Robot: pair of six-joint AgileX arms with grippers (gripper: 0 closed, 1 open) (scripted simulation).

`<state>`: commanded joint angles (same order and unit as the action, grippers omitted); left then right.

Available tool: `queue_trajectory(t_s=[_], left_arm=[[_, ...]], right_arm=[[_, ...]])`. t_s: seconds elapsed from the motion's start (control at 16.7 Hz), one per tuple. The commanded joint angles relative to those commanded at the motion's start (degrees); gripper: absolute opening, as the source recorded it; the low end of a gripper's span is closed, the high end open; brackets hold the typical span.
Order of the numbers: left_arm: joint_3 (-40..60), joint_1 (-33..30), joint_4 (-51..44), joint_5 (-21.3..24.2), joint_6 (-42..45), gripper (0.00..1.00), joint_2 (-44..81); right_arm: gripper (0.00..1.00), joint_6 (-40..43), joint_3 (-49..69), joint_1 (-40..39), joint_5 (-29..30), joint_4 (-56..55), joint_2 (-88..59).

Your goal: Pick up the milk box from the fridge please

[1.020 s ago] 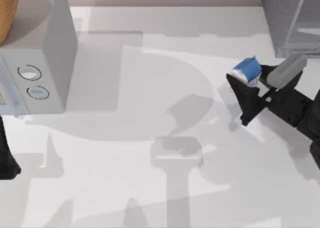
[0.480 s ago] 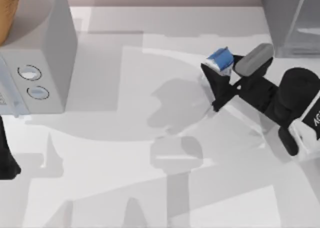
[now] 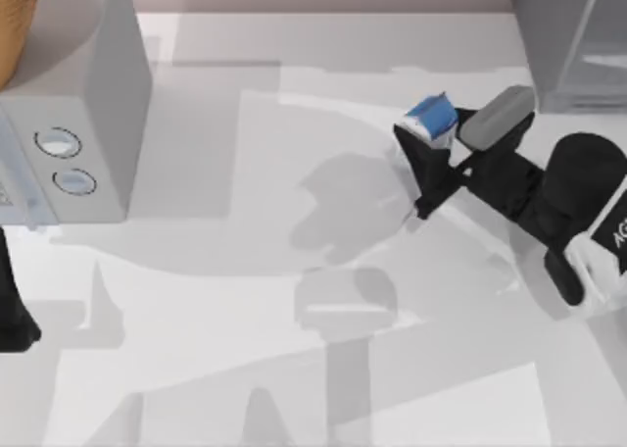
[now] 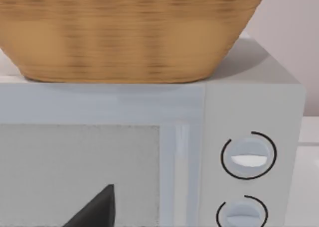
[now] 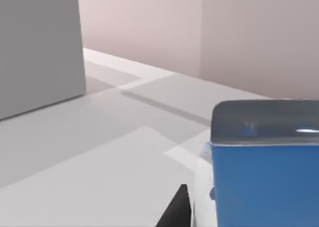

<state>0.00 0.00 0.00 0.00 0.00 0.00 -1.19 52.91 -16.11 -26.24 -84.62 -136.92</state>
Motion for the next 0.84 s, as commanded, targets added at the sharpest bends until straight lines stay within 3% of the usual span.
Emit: queue_trajectory(t_s=[0.48,0.84], left_arm=[[0.0,0.0,0.0,0.0,0.0,1.0,0.0],[0.0,0.0,0.0,0.0,0.0,1.0,0.0]], right_arm=[[0.98,0.0,0.0,0.0,0.0,0.0,0.0],[1.0,0.0,0.0,0.0,0.0,0.0,0.0]])
